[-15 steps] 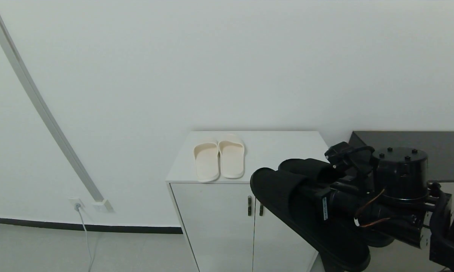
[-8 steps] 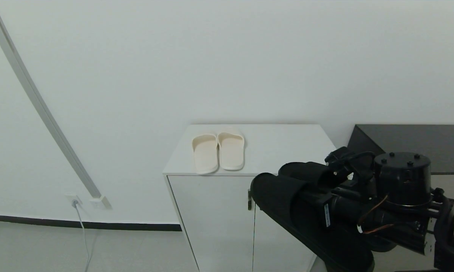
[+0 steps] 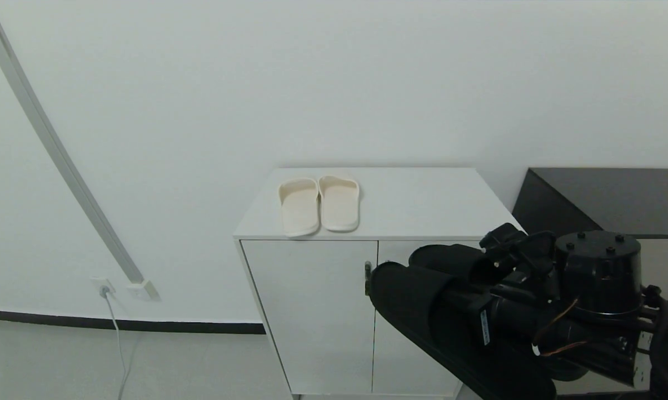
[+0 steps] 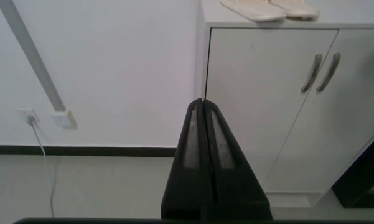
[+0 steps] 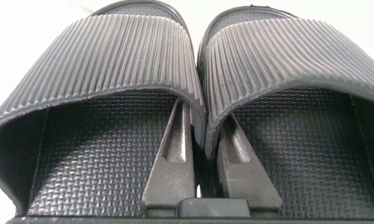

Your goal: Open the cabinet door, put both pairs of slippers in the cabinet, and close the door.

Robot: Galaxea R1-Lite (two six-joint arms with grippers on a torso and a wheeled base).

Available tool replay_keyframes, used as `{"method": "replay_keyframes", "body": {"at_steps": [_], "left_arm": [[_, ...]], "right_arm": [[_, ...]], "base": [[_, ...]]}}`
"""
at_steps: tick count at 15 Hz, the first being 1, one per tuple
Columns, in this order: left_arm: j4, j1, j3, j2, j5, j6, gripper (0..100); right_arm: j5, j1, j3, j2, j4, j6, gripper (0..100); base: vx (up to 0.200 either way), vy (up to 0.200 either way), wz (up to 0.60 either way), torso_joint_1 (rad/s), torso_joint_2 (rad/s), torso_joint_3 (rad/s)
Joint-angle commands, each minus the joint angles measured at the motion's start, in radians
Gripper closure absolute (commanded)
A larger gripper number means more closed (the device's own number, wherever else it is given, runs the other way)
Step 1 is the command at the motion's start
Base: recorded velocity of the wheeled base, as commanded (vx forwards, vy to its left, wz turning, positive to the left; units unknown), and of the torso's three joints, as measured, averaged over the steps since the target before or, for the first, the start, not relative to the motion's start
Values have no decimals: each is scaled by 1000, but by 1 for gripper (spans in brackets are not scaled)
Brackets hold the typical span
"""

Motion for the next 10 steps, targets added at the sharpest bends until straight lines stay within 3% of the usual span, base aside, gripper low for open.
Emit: {"method": "replay_keyframes", "body": {"at_steps": [1, 10], "left_arm": [[0, 0, 0, 1, 0, 0, 100], [0, 0, 0, 1, 3, 3, 100]], "right_arm": [[1, 4, 10, -4, 0, 0, 100], [1, 27, 84, -14, -61, -29, 100]], "base": [[0, 0, 0, -222, 530, 305], [0, 0, 0, -218, 535, 322]]}}
